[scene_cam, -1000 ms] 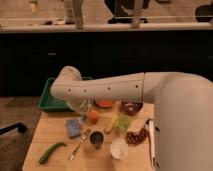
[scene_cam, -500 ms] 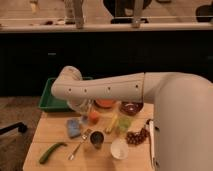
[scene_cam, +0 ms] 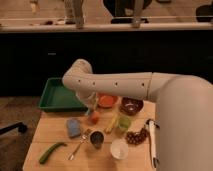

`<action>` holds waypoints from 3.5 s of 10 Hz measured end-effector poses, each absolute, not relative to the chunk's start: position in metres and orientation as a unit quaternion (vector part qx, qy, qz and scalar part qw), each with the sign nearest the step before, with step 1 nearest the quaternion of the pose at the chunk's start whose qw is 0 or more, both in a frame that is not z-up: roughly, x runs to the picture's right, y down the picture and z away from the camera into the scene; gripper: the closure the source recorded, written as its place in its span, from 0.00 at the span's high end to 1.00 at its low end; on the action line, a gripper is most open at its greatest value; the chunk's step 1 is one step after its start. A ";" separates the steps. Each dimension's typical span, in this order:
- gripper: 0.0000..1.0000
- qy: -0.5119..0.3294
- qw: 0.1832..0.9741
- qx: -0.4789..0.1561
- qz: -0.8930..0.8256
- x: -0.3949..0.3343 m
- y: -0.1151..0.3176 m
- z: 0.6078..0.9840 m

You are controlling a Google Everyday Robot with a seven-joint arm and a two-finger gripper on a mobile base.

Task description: Place towel in purple bowl

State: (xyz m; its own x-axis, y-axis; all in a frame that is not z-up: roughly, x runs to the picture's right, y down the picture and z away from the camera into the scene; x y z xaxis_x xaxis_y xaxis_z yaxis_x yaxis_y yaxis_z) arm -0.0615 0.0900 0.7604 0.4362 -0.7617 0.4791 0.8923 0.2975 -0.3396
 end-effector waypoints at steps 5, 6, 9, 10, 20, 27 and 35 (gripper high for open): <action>0.00 -0.112 0.828 -0.299 -0.462 0.001 0.083 0.778; 0.00 -0.111 0.833 -0.300 -0.451 0.012 0.083 0.780; 0.00 -0.109 0.853 -0.303 -0.410 0.047 0.078 0.787; 0.00 -0.109 0.857 -0.303 -0.403 0.053 0.076 0.789; 0.00 -0.123 0.872 -0.316 -0.352 0.112 0.074 0.822; 0.00 -0.129 0.882 -0.313 -0.327 0.146 0.080 0.834; 0.22 -0.124 0.883 -0.312 -0.327 0.161 0.064 0.839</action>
State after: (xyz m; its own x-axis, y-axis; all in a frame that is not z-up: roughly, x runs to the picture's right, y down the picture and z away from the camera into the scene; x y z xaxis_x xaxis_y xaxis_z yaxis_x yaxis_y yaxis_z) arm 0.1609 0.0640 0.8390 0.7551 -0.5002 0.4237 0.6554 0.5912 -0.4700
